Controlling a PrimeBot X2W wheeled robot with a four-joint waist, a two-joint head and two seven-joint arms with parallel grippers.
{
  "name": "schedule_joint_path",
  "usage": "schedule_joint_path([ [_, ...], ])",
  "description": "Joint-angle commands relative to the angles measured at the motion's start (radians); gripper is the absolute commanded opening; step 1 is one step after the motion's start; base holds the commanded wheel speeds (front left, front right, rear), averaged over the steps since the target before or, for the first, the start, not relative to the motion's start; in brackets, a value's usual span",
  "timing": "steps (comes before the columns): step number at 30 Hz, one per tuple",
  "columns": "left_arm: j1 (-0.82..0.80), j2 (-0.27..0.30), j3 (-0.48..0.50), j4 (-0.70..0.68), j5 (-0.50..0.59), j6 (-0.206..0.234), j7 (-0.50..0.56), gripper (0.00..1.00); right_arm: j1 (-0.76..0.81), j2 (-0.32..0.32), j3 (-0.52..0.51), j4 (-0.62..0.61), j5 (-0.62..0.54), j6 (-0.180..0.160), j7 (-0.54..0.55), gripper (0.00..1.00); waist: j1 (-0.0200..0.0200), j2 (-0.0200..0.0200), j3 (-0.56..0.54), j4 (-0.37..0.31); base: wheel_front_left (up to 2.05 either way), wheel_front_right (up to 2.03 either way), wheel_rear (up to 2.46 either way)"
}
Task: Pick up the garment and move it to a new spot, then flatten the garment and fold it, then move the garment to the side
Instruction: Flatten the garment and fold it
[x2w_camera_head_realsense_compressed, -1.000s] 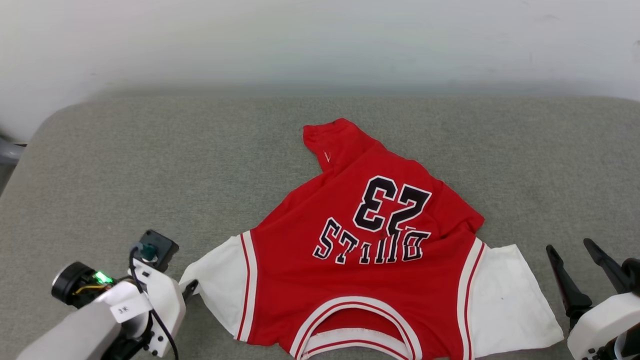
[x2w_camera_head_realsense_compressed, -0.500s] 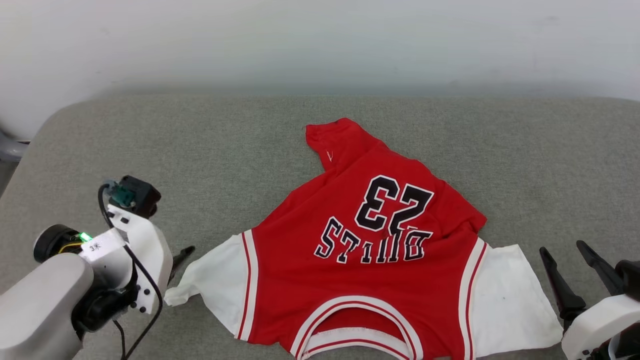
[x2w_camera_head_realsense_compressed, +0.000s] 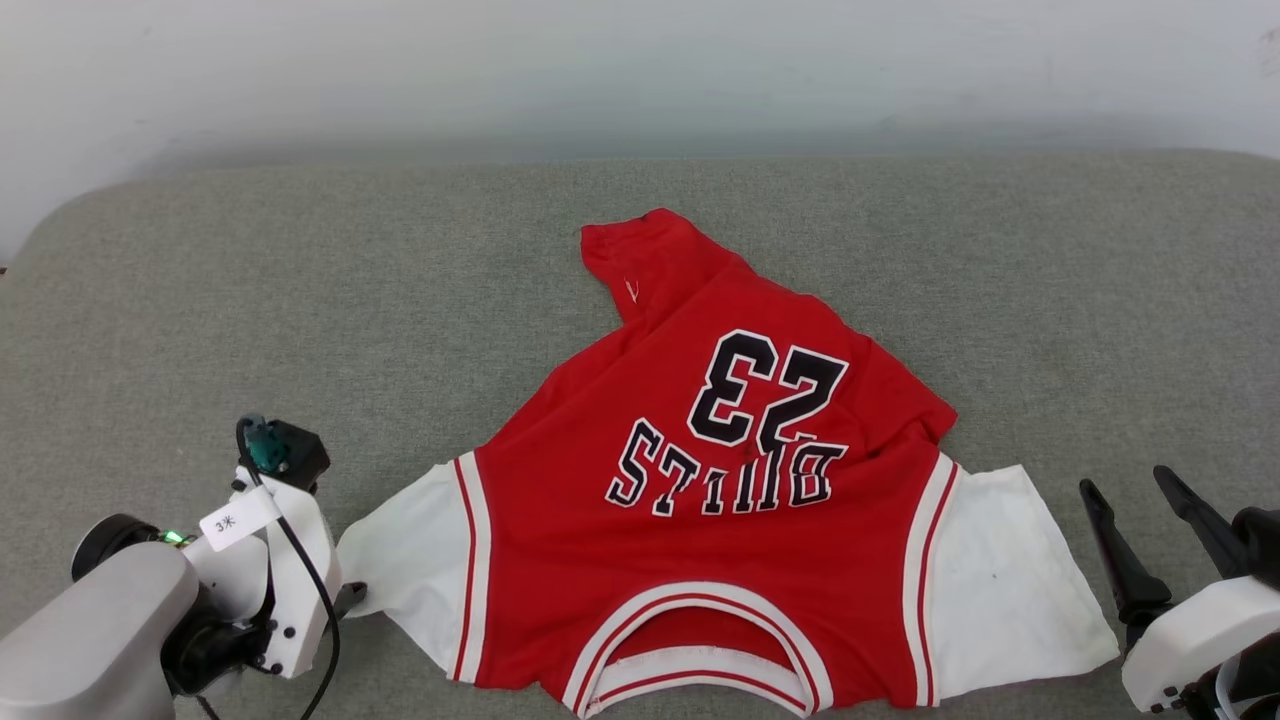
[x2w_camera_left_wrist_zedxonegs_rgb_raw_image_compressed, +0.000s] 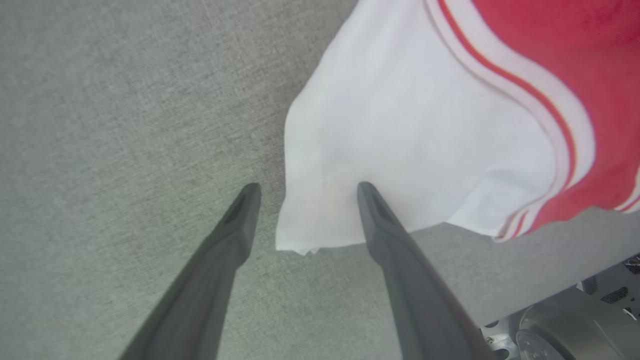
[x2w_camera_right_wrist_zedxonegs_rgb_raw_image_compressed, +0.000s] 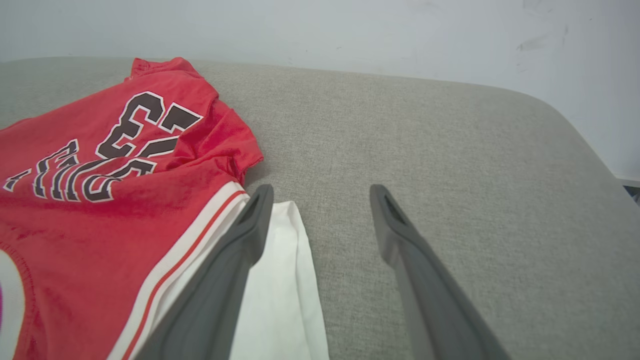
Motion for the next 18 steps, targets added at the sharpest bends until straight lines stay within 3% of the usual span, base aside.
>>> schedule_joint_path([
  [1,0.013,-0.002,-0.006,0.016,0.002,-0.006,0.004,1.00,-0.011,0.004,0.000,0.003,0.005,-0.001,-0.006,1.00,0.0000,0.0000,0.003,-0.002,0.00,0.00,0.00],
  [13,0.058,-0.073,-0.083,0.129,-0.008,-0.055,0.023,1.00,-0.027,-0.007,0.002,-0.009,0.000,-0.001,0.007,1.00,0.0000,0.0000,0.017,-0.008,0.00,0.00,0.00],
  [14,0.057,-0.077,-0.088,0.133,-0.006,-0.058,0.019,0.00,-0.029,-0.010,0.001,-0.012,-0.001,-0.001,0.008,1.00,0.0000,0.0000,0.017,-0.008,0.00,0.00,0.00],
  [18,0.037,-0.079,-0.078,0.146,0.010,-0.058,-0.035,0.00,-0.038,-0.032,0.012,-0.026,-0.005,-0.001,0.019,1.00,0.0000,0.0000,0.011,-0.009,0.00,0.00,0.00],
])
